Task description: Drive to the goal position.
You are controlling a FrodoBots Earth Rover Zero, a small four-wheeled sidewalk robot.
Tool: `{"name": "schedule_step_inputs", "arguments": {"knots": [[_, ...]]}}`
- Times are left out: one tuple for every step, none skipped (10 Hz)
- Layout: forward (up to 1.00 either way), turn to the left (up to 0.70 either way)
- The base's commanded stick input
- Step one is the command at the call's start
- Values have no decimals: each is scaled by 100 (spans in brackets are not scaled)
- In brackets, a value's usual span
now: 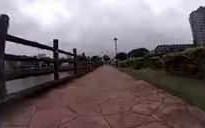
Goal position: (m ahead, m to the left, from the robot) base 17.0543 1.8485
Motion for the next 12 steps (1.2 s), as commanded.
{"name": "schedule_step_inputs", "arguments": {"knots": [[100, 0], [100, 0], [100, 0], [100, 0], [100, 0], [100, 0], [100, 0], [100, 0], [100, 0], [100, 0], [100, 0], [100, 0]]}}
